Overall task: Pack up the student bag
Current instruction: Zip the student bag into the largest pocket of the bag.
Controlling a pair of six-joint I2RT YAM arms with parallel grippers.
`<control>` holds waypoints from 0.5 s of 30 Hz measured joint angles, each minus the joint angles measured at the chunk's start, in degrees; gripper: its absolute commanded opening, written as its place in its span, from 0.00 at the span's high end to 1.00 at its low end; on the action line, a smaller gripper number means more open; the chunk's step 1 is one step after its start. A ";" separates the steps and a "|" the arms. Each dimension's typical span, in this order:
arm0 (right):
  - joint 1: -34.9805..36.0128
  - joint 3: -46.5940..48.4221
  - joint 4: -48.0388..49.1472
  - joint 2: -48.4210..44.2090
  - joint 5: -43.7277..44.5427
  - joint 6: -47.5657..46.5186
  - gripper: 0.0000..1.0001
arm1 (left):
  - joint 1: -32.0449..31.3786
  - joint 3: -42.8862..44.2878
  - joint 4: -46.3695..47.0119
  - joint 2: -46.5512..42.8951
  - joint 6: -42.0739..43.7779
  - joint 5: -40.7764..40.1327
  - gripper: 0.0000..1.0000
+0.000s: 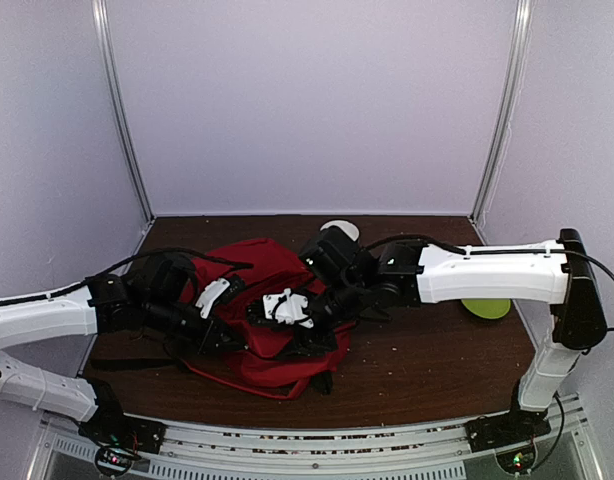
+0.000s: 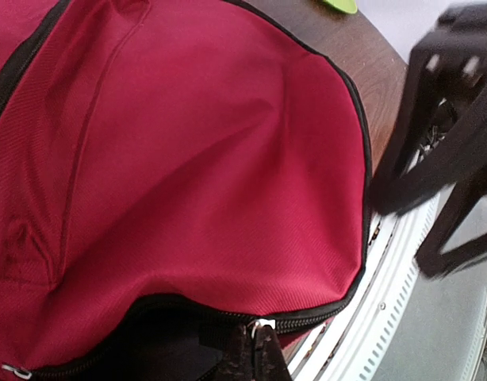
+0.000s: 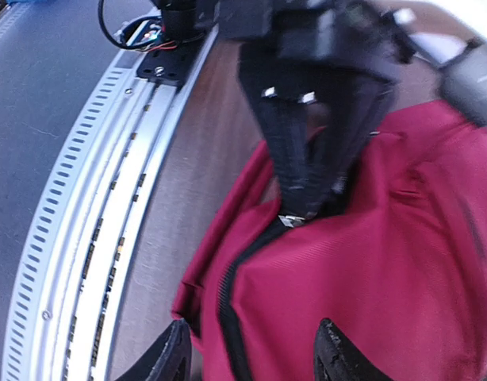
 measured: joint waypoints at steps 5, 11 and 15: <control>2.25 -0.90 2.86 3.76 -1.38 3.67 0.45 | -0.09 -5.01 4.85 -5.75 -4.26 -1.18 1.00; 3.50 -1.14 6.25 5.81 0.48 6.99 0.92 | -0.09 -8.07 8.31 -7.76 -7.58 -1.51 1.00; 3.48 -1.33 8.37 6.03 1.95 8.28 1.00 | -0.20 -8.37 8.33 -8.13 -8.17 -2.16 1.00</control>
